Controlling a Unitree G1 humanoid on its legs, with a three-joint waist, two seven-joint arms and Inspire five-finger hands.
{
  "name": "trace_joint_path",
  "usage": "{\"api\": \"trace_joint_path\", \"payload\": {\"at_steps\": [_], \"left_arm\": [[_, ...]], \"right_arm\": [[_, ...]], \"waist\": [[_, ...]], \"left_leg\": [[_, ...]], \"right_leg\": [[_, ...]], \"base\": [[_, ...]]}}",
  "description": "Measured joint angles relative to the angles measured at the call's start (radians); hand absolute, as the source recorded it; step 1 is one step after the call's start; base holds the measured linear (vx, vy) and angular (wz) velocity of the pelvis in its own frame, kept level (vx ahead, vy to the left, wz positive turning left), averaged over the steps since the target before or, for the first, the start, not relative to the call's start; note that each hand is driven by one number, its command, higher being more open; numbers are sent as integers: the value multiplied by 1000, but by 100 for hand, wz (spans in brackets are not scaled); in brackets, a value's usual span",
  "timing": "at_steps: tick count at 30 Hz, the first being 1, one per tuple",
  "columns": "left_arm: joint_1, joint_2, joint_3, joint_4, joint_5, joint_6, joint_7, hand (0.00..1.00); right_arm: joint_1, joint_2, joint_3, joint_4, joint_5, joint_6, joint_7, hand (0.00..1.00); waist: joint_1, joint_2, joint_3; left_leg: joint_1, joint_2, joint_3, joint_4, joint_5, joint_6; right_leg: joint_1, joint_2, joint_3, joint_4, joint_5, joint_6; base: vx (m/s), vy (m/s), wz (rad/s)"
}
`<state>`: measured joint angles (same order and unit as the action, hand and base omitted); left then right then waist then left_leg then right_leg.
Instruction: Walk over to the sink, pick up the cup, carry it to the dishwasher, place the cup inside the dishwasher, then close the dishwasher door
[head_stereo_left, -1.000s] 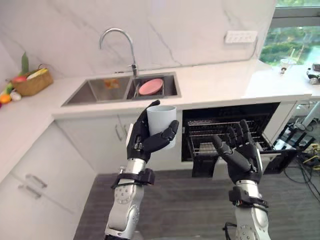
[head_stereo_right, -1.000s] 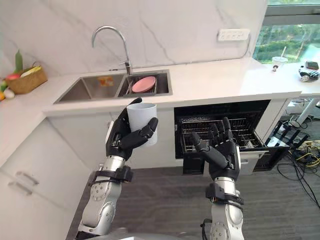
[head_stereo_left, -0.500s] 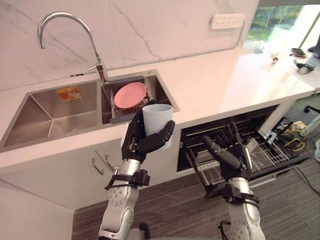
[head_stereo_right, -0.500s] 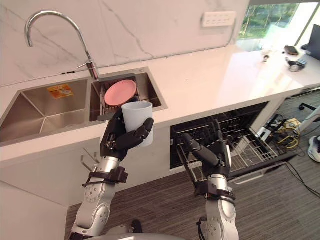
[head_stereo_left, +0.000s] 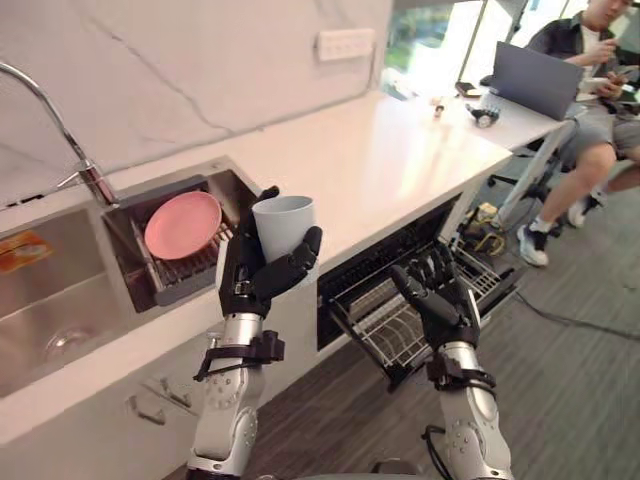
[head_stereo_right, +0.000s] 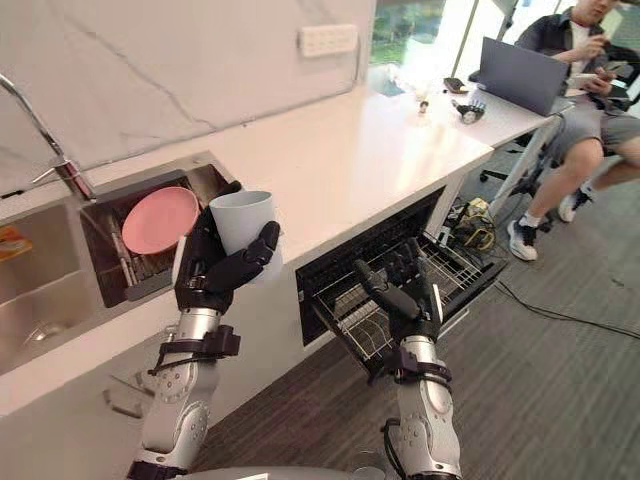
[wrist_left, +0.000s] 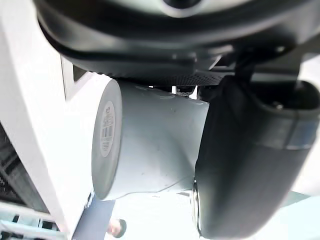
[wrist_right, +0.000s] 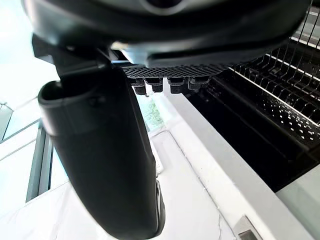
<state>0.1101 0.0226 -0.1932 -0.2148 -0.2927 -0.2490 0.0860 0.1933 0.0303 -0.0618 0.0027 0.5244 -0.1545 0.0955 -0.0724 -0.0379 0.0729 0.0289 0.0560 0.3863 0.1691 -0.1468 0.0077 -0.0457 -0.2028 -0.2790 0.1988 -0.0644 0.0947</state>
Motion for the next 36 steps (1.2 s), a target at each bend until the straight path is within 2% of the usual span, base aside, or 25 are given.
{"api": "trace_joint_path", "payload": {"at_steps": [5,7,8,10,11,12,13,15,16,17,18,20,21,23,27,29,32,36], "left_arm": [[-8,-31,0,0,18,0,5,0],[-7,-31,-1,0,18,0,5,0],[-4,-28,0,1,18,0,6,0],[7,-27,-1,5,18,-1,6,0],[19,-37,-1,5,18,-1,6,0],[43,-49,5,7,16,-2,8,0],[63,-46,6,33,17,-12,17,0],[57,-33,6,61,19,-27,25,0],[49,-30,6,78,22,-29,26,0],[40,-30,4,99,37,-32,35,0],[32,-31,-4,114,58,-32,57,0],[11,-7,-10,139,78,-36,75,0],[-13,15,-11,142,90,-37,82,0],[-51,27,-15,144,117,-38,83,0],[-90,19,-22,143,171,-75,80,0],[-101,15,-38,143,178,-85,70,0],[-103,15,-66,143,238,-86,57,0],[-114,18,-79,143,294,-86,57,0]], "right_arm": [[3,0,33,-24,2,0,3,100],[2,-2,46,-24,3,0,12,100],[3,-1,58,-24,4,0,17,100],[6,0,75,-26,6,2,29,100],[7,-6,77,-40,6,2,38,100],[7,-17,74,-67,7,2,58,100],[-9,-29,69,-71,32,-2,90,100],[-35,-32,54,-76,63,-17,114,100],[-48,-32,46,-81,83,-22,124,100],[-56,-38,42,-87,95,-20,138,100],[-67,-61,44,-92,125,-5,175,100],[-67,-71,55,-87,165,36,229,100],[-68,-70,62,-94,205,55,265,100],[-78,-69,62,-100,269,98,311,100],[-107,-71,73,-100,307,230,374,100],[-110,-74,74,-101,310,263,401,100],[-110,-91,89,-100,308,287,410,100],[-111,-93,91,-98,308,290,407,100]], "waist": [[4,16,-5],[9,24,-4],[13,34,3],[28,45,26],[29,71,42],[31,107,52],[49,121,44],[52,116,45],[52,115,45],[51,117,44],[48,132,34],[34,93,10],[24,64,0],[23,51,-6],[27,52,-14],[26,52,-17],[23,52,-18],[19,51,-19]], "left_leg": [[6,0,5,-14,8,12],[9,9,11,-10,-1,0],[9,32,14,32,-22,-23],[-52,108,-6,296,-64,-77],[-96,156,-48,463,-69,-86],[-160,210,-108,653,-50,-119],[-172,191,-176,660,-66,-139],[-169,140,-216,506,-100,-117],[-168,116,-238,398,-99,-112],[-153,95,-260,276,-72,-109],[-133,92,-273,121,95,-101],[-97,54,-250,35,125,-88],[-84,26,-242,-32,159,-77],[-69,1,-240,-100,190,-70],[-13,-7,-241,-187,219,-71],[-11,-7,-242,-215,235,-71],[0,-9,-244,-255,255,-73],[-1,-7,-245,-255,258,-75]], "right_leg": [[30,13,-1,-71,31,9],[36,21,-1,-73,27,6],[53,33,-3,-72,18,-7],[105,54,2,-71,-5,-8],[136,76,5,-66,-23,-17],[172,105,30,-62,-46,-34],[183,106,81,-63,-50,-37],[173,85,126,-65,-47,-32],[165,73,148,-66,-41,-23],[156,64,165,-67,-33,-5],[146,70,192,-73,-33,13],[148,35,193,-111,-19,28],[144,12,188,-136,-9,42],[135,-7,177,-148,-3,50],[152,-10,127,-151,-2,52],[150,-7,109,-154,-2,52],[146,-3,100,-158,-1,52],[145,1,84,-162,2,50]], "base": [[58,11,-4],[92,-16,-4],[117,-60,-15],[112,-88,-19],[58,-54,-27],[138,9,-74],[153,42,-90],[155,65,-83],[147,114,-69],[128,171,-74],[170,218,-67],[155,145,-31],[123,68,4],[110,53,10],[67,-19,4],[21,-46,9],[1,-11,2],[-38,-5,-1]]}}
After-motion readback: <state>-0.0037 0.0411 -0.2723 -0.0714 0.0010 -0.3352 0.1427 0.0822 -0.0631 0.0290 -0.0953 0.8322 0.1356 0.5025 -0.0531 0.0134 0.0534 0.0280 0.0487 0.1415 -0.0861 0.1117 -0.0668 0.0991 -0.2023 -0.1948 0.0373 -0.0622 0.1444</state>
